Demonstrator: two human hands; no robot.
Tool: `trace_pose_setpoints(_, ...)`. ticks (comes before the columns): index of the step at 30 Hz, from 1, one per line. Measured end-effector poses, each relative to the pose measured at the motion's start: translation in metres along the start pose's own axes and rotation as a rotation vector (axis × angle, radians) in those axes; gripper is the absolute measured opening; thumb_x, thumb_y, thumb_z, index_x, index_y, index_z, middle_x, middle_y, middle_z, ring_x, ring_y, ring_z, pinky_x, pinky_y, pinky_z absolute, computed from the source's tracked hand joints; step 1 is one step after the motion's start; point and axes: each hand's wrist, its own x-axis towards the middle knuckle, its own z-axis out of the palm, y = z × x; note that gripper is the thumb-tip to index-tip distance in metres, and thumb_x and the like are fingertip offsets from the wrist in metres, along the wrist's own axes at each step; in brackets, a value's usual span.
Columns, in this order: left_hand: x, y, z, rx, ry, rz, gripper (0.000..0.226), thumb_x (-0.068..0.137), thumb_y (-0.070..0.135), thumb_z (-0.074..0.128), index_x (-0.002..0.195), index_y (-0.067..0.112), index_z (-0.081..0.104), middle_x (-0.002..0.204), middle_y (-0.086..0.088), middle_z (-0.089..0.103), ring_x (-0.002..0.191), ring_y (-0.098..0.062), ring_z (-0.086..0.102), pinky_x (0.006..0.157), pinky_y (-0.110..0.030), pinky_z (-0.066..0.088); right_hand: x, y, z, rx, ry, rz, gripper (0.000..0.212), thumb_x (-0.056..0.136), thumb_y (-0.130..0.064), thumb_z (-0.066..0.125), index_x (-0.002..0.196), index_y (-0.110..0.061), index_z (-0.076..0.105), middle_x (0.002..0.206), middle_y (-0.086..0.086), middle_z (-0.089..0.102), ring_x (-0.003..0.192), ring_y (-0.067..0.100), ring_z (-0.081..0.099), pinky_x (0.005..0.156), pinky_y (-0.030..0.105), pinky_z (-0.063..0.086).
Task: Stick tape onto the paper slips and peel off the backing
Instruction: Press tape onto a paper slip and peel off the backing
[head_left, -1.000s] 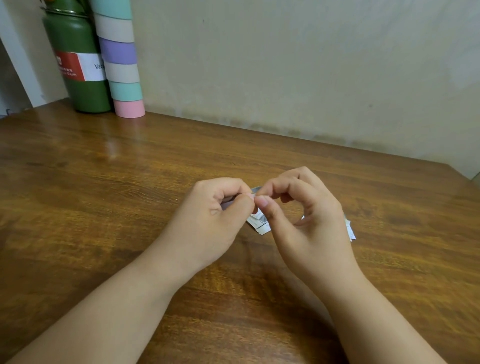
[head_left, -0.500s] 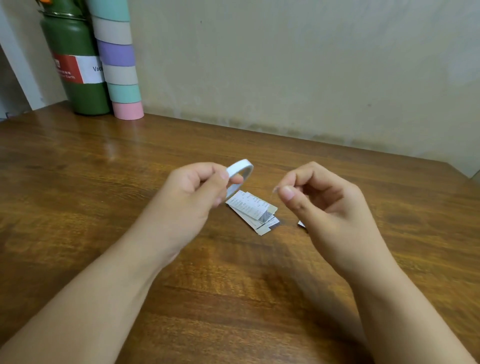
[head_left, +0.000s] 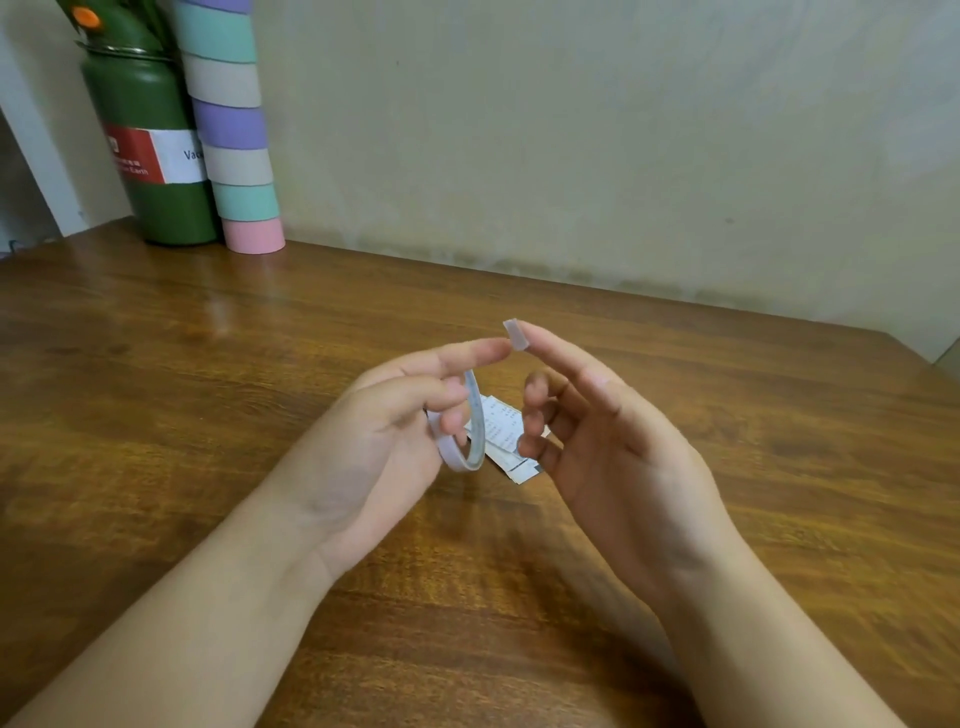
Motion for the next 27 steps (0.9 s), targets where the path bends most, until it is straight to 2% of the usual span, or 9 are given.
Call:
trace_pose_setpoints(5, -0.003, 0.004, 0.003, -0.192, -0.112, -0.026, 0.042, 0.068, 0.01, 0.052, 0.105, 0.005, 0.072, 0.069, -0.001, 0.039, 0.059, -0.008, 0.043, 0.058, -0.024, 0.048, 0.001, 0.002, 0.0, -0.111, -0.038, -0.019, 0.045, 0.081, -0.025, 0.039, 0.115, -0.03, 0.068, 0.085, -0.002, 0.047, 0.078, 0.013, 0.043, 0.077, 0.028, 0.04)
trace_pose_setpoints(10, -0.003, 0.006, 0.0, -0.195, -0.091, -0.06, 0.041, 0.067, 0.01, 0.054, 0.103, 0.002, 0.072, 0.069, -0.002, 0.039, 0.059, -0.009, 0.04, 0.066, -0.028, 0.037, 0.003, 0.002, -0.006, -0.47, 0.016, -0.058, 0.052, 0.081, -0.024, 0.033, 0.111, -0.054, 0.062, 0.081, -0.019, 0.047, 0.079, 0.006, 0.044, 0.087, 0.027, 0.036)
trace_pose_setpoints(13, -0.003, 0.006, 0.0, -0.171, -0.066, -0.077, 0.038, 0.067, 0.009, 0.052, 0.098, 0.001, 0.073, 0.067, -0.002, 0.041, 0.057, -0.01, 0.039, 0.066, -0.029, 0.034, 0.014, 0.004, -0.013, -0.759, -0.031, -0.062, 0.059, 0.076, -0.023, 0.034, 0.104, -0.073, 0.051, 0.081, -0.014, 0.045, 0.081, -0.009, 0.049, 0.087, 0.017, 0.035)
trace_pose_setpoints(15, -0.003, 0.006, -0.001, -0.155, -0.038, -0.086, 0.037, 0.067, 0.009, 0.051, 0.097, 0.0, 0.07, 0.066, -0.001, 0.045, 0.056, -0.01, 0.039, 0.066, -0.03, 0.032, 0.011, 0.003, -0.013, -0.802, -0.015, -0.137, 0.058, 0.081, -0.022, 0.034, 0.109, -0.069, 0.051, 0.083, -0.016, 0.042, 0.087, -0.005, 0.047, 0.085, 0.007, 0.033)
trace_pose_setpoints(18, -0.003, 0.005, -0.002, -0.12, -0.019, -0.103, 0.032, 0.066, 0.012, 0.053, 0.091, 0.003, 0.071, 0.067, -0.003, 0.043, 0.056, -0.01, 0.04, 0.066, -0.031, 0.032, -0.006, 0.001, -0.011, -0.794, -0.01, -0.201, 0.052, 0.091, -0.02, 0.032, 0.121, -0.056, 0.053, 0.084, -0.017, 0.039, 0.09, 0.008, 0.044, 0.084, 0.012, 0.032)
trace_pose_setpoints(22, -0.004, 0.005, -0.001, -0.097, -0.008, -0.1, 0.024, 0.065, 0.012, 0.054, 0.08, 0.007, 0.073, 0.071, -0.005, 0.041, 0.057, -0.01, 0.039, 0.067, -0.032, 0.031, -0.001, 0.002, -0.012, -0.913, -0.004, -0.24, 0.05, 0.087, -0.03, 0.027, 0.124, -0.057, 0.05, 0.083, -0.02, 0.036, 0.091, 0.011, 0.042, 0.085, 0.019, 0.032)
trace_pose_setpoints(27, -0.004, 0.005, -0.001, -0.065, 0.0, -0.095, 0.017, 0.067, 0.012, 0.053, 0.071, 0.01, 0.07, 0.076, -0.004, 0.046, 0.058, -0.01, 0.039, 0.066, -0.032, 0.032, -0.003, 0.003, -0.012, -1.004, -0.016, -0.284, 0.053, 0.087, -0.028, 0.026, 0.126, -0.057, 0.046, 0.083, -0.019, 0.034, 0.091, 0.012, 0.041, 0.084, 0.019, 0.032)
